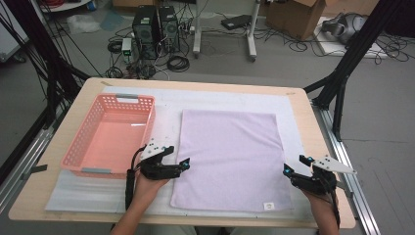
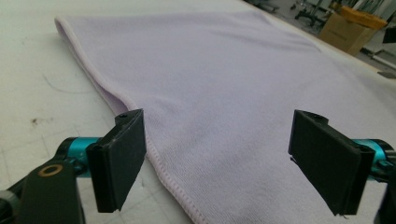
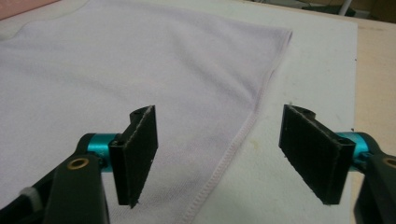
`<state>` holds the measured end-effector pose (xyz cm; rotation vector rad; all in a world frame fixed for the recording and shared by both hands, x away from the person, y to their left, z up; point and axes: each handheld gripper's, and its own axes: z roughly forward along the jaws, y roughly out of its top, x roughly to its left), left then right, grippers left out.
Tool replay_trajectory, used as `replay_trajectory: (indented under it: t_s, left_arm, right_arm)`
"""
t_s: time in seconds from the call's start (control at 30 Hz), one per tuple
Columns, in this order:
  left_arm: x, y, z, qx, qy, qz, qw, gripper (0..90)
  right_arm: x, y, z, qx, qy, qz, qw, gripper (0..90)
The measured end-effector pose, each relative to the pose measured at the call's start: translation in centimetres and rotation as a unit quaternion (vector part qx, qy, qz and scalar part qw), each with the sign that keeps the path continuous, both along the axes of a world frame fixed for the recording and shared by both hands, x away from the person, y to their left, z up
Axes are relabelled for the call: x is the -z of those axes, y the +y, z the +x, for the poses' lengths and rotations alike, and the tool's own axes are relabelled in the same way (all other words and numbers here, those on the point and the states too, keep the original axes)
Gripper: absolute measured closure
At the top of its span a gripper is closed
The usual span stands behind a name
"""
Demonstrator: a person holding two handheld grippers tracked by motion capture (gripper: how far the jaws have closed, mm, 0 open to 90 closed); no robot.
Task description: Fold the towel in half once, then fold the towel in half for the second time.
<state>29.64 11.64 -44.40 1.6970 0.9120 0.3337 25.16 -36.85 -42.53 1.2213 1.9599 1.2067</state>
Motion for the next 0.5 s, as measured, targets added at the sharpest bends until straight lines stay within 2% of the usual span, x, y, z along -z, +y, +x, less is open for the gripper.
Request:
replay_trajectory:
  t_s: [0.37, 0.5]
  left_arm:
    - [0.09, 0.17, 0.08, 0.004, -0.004, 0.008, 1.0, 22.0]
    - [0.02, 0.17, 0.12, 0.0, -0.008, 0.002, 1.0, 21.6]
  right_arm:
    - [0.19, 0.08, 0.22, -0.006, -0.001, 0.0, 1.0, 23.4]
    - [0.14, -0.03, 0.28, -0.003, -0.002, 0.004, 1.0, 22.7]
